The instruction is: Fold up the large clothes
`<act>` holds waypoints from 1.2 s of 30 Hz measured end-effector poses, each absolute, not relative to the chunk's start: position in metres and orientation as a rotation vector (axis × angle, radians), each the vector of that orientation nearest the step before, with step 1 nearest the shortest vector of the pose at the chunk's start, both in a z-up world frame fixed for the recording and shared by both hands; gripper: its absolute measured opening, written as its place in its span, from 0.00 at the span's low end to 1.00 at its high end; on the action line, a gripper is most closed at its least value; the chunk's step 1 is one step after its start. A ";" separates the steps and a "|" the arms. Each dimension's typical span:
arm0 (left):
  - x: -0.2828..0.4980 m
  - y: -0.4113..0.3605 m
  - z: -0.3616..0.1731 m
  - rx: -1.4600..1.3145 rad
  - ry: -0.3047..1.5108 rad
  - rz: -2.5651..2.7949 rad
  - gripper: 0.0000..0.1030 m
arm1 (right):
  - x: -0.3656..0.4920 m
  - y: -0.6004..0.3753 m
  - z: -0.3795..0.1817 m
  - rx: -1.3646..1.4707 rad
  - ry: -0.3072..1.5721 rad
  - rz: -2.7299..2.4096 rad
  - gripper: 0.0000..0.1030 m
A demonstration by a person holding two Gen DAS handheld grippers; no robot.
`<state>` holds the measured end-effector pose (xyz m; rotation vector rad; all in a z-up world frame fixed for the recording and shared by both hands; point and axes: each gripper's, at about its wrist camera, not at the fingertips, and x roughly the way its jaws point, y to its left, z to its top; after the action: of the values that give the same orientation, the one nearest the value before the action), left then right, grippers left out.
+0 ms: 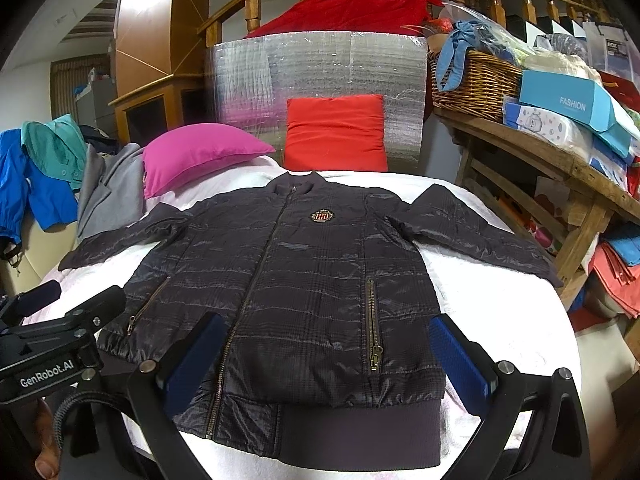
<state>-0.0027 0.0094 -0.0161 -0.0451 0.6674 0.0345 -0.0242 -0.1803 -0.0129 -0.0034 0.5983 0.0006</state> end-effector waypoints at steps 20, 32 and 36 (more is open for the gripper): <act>-0.005 0.007 -0.019 -0.044 0.669 0.032 1.00 | -0.026 -0.176 -0.012 -0.012 0.597 0.005 1.00; -0.005 0.008 -0.019 -0.042 0.673 0.032 1.00 | -0.025 -0.175 -0.014 -0.015 0.601 0.004 1.00; -0.006 0.008 -0.019 -0.043 0.676 0.031 1.00 | -0.024 -0.175 -0.015 -0.018 0.605 0.003 1.00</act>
<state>-0.0058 0.0080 -0.0195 -0.0429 0.6756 0.0310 -0.0241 -0.1751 -0.0146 -0.0180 0.6049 0.0034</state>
